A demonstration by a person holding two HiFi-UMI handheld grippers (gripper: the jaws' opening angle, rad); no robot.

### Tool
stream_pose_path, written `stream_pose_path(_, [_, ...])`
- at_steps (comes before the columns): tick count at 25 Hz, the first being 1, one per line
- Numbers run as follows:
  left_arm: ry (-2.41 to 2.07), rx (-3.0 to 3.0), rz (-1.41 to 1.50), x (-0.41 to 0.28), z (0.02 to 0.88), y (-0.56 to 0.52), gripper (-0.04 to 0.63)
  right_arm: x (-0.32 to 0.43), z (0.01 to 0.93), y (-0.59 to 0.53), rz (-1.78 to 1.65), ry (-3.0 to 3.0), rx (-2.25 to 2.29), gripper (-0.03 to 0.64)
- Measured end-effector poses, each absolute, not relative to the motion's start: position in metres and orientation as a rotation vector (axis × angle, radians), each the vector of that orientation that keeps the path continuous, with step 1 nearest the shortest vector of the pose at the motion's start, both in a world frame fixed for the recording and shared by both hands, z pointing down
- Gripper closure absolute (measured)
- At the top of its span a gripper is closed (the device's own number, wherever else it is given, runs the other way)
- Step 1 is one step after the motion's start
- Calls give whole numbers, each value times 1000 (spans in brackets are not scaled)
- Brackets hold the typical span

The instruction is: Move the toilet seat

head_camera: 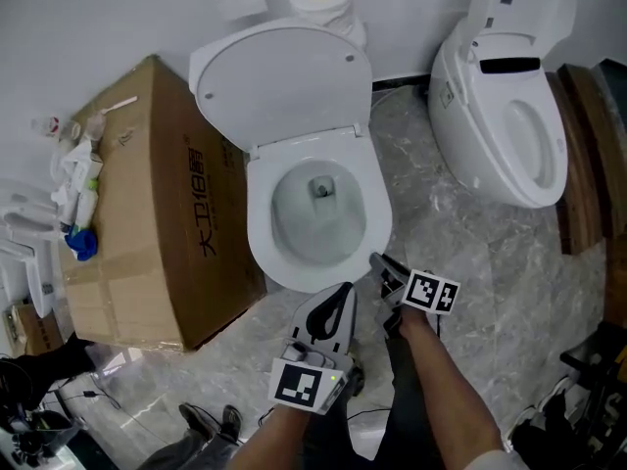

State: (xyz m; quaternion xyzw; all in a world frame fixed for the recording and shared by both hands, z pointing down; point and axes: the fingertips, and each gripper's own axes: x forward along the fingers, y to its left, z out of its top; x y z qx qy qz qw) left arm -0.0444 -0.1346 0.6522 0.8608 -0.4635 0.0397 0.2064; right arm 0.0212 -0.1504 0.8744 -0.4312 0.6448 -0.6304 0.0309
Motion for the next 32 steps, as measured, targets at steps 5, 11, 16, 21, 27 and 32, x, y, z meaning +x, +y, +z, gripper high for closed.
stream_pose_path(5, [-1296,2410,90,-45,605,-137,588,20,827,-168,-1928,1993,-1296,518])
stream_pose_path(11, [-1332,2402,81,-48,559,-153,588,19,774,-199,-1916,2003,-1240,502])
stream_pose_path(16, [-1377,2403,73,-48,526,-180,588,17,734,-230,-1915,2046,-1154,483])
stream_pose_path(21, [-1424,2387,76,-47,502,-209,588,13,699,-264,-1909,2049,-1076,471])
stream_pose_path(27, [-1491,2362,81,-46,486,-242,588,9,658,-315,-1795,2146,-958,443])
stream_pose_path(32, [-1550,2321,107,-49,483,-266,588,4,640,-351,-1709,2328,-903,436])
